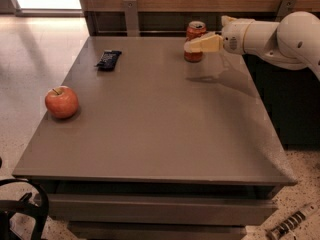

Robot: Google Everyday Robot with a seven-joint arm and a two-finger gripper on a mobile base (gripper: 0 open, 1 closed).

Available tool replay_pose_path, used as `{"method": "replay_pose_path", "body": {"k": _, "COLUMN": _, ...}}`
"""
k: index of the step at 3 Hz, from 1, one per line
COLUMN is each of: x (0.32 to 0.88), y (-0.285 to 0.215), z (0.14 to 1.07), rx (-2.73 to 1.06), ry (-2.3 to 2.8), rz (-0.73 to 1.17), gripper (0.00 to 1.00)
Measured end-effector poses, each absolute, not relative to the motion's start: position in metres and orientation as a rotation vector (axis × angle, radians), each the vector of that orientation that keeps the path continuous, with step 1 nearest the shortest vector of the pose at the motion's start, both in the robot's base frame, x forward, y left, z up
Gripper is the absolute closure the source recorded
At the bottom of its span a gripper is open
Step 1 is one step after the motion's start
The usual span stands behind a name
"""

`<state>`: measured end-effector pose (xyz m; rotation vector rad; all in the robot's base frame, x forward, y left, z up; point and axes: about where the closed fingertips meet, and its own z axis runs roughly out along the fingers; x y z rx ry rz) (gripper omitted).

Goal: Move coke can near apple

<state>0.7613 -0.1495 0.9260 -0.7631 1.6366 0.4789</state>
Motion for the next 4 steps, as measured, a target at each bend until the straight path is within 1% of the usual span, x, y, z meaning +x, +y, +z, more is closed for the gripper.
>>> {"method": "replay_pose_path", "body": {"k": 2, "x": 0.790, "y": -0.161, "z": 0.904, "rx": -0.748, "ry": 1.622, "rz": 0.439, "gripper": 0.00}}
{"method": "replay_pose_path", "body": {"k": 3, "x": 0.804, "y": -0.157, "z": 0.893, "rx": -0.738, "ry": 1.620, "rz": 0.457, "gripper": 0.00}}
{"method": "replay_pose_path", "body": {"k": 4, "x": 0.812, "y": -0.146, "z": 0.879, "rx": -0.722, "ry": 1.622, "rz": 0.504, "gripper": 0.03}}
